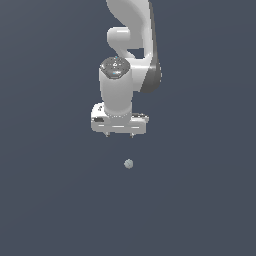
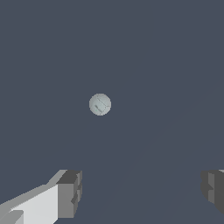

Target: Pick up the object and move it to a goal position.

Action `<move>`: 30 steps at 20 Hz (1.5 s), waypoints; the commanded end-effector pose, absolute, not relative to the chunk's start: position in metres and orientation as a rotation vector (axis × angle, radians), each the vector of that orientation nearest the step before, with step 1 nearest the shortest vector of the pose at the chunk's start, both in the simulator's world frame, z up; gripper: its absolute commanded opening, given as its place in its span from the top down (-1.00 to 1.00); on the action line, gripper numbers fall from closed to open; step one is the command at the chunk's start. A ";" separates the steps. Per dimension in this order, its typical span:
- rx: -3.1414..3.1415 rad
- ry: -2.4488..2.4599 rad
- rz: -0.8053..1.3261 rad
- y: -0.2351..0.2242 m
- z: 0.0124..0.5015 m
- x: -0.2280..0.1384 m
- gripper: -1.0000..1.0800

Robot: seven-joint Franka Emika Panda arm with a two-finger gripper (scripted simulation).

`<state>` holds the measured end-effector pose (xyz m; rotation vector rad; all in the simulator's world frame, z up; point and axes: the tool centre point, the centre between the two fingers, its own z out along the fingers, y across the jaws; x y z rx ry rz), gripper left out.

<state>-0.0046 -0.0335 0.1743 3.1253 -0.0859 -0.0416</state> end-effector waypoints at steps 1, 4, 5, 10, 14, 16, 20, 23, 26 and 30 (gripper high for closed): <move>3.125 -0.086 -0.042 -0.033 0.174 -0.005 -0.92; 3.127 -0.080 -0.047 -0.032 0.174 -0.006 -0.92; 3.129 -0.076 -0.050 -0.031 0.173 -0.007 -0.92; 3.135 -0.060 -0.068 -0.025 0.171 -0.012 -0.92; 3.135 -0.058 -0.067 -0.026 0.172 -0.012 -0.92; 3.135 -0.059 -0.067 -0.026 0.172 -0.012 -0.92; 3.134 -0.085 -0.065 -0.025 0.169 -0.010 -0.92; 3.133 -0.127 -0.062 -0.023 0.165 -0.006 -0.92; 3.131 -0.186 -0.058 -0.022 0.160 -0.001 -0.92; 3.124 -0.292 -0.051 -0.019 0.149 0.007 -0.92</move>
